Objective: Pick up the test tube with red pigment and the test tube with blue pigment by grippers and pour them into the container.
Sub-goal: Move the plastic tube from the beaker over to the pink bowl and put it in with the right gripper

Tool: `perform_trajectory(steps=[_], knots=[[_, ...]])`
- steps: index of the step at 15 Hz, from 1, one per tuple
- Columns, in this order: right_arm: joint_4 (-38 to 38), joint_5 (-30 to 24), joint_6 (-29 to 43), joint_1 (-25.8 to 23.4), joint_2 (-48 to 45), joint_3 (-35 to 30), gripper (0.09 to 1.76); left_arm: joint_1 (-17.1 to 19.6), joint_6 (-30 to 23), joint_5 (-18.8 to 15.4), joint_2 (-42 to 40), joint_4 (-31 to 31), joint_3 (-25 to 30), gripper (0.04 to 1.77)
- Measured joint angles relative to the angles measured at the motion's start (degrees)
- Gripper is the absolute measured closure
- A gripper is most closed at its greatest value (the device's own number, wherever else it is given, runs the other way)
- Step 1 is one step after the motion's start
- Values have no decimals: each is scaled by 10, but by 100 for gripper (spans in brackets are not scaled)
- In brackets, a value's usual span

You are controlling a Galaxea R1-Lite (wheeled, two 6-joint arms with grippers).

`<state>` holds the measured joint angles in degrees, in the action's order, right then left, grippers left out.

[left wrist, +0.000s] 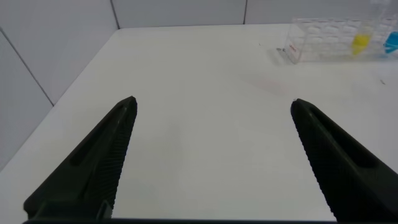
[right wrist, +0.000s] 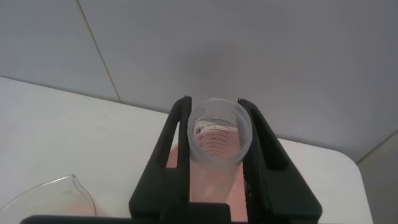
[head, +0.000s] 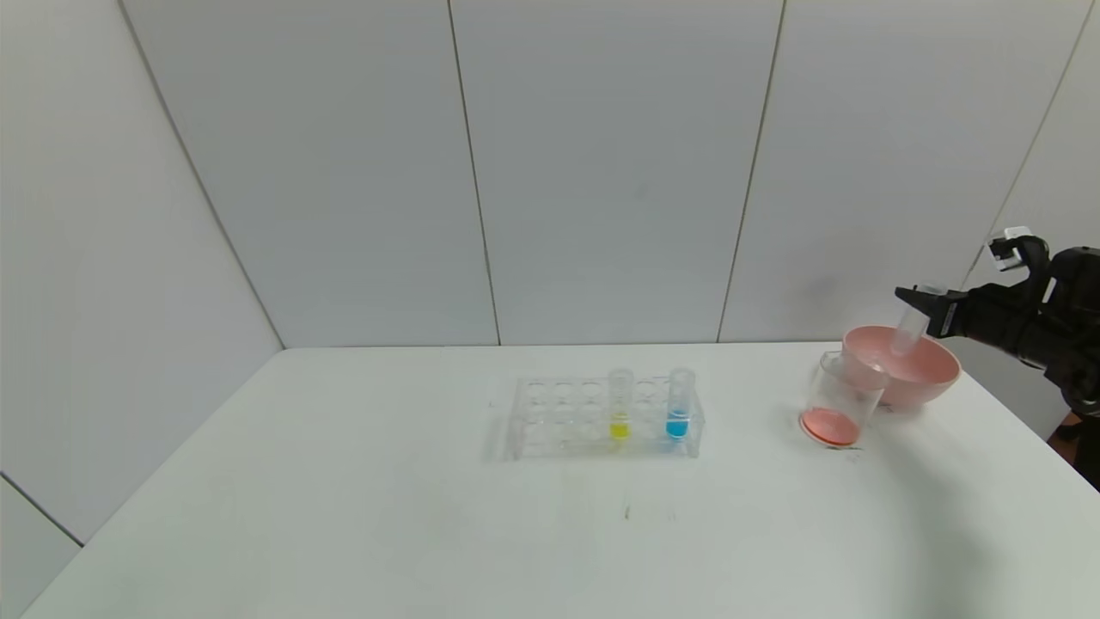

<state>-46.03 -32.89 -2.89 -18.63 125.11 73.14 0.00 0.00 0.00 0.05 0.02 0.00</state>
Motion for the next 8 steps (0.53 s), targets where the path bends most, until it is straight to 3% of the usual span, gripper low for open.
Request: perform_trajectory(steps=[3, 8], knots=[[-1, 0, 0, 1, 15, 7, 128, 0, 0, 0, 0, 0, 0, 5], [-4, 0, 0, 0, 14, 6, 75, 0, 0, 0, 0, 0, 0, 5]])
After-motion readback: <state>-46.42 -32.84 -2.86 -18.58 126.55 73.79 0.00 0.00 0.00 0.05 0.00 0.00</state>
